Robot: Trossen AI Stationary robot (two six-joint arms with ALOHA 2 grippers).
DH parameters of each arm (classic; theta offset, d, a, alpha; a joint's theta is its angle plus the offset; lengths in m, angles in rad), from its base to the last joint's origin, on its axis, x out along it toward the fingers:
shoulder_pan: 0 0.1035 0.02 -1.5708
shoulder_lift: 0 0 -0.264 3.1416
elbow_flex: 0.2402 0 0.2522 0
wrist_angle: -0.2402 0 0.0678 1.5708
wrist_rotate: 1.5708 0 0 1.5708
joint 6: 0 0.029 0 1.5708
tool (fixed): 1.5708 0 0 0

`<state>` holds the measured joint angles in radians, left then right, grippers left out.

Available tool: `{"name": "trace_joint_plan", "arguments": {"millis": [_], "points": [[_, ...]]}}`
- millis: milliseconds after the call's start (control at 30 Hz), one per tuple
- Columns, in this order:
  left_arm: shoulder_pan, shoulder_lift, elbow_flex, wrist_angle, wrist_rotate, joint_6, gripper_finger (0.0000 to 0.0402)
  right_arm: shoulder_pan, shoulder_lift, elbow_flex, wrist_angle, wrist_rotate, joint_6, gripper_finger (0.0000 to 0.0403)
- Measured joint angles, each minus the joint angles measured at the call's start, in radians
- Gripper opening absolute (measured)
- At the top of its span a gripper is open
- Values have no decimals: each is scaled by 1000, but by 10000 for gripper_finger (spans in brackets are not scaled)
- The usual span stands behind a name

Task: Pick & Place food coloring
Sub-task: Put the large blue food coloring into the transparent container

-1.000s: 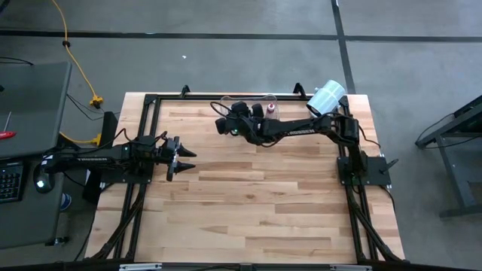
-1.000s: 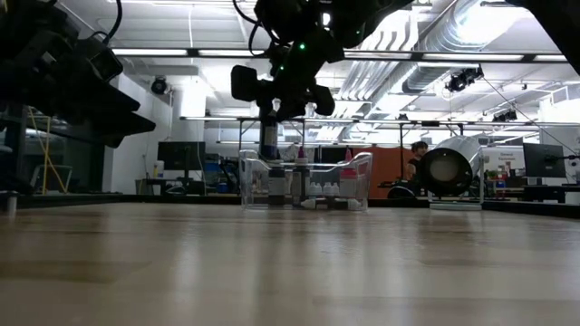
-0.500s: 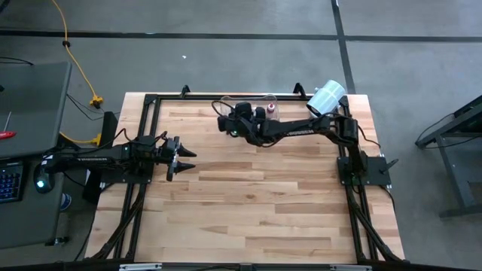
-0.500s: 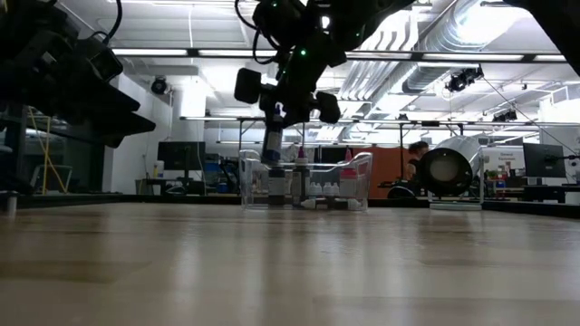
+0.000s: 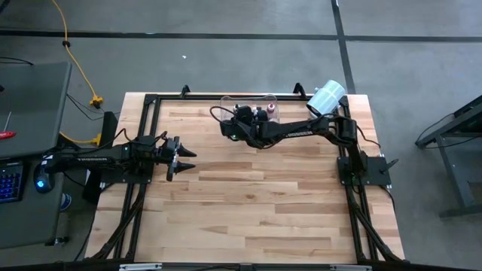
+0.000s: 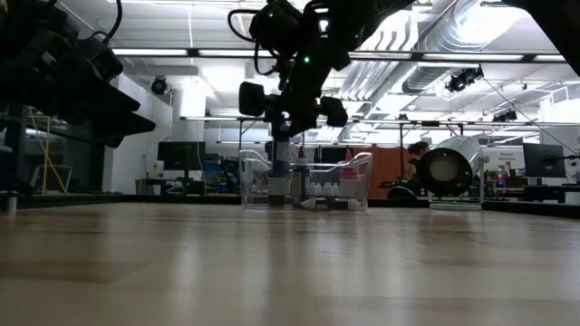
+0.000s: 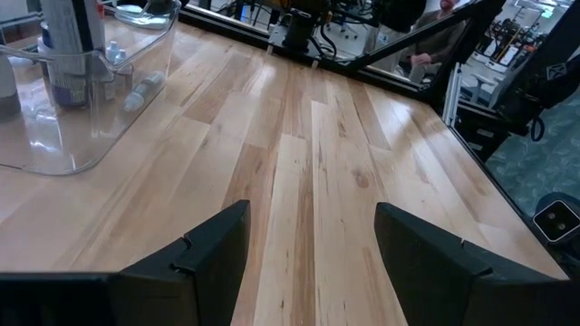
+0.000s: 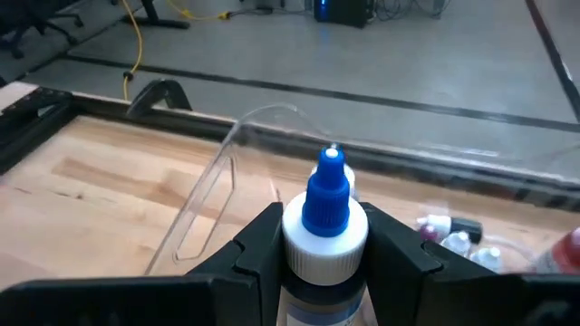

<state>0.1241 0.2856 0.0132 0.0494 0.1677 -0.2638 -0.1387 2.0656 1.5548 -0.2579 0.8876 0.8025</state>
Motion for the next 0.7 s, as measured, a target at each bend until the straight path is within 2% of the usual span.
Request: {"name": "trace_joint_plan", "arguments": {"millis": [167,700], "points": [[0,0,0,0,0,0,234,-1,27,2,2,-38,19,113],[0,0,0,0,1,0,234,-5,114,1,1,-41,54,113]]}}
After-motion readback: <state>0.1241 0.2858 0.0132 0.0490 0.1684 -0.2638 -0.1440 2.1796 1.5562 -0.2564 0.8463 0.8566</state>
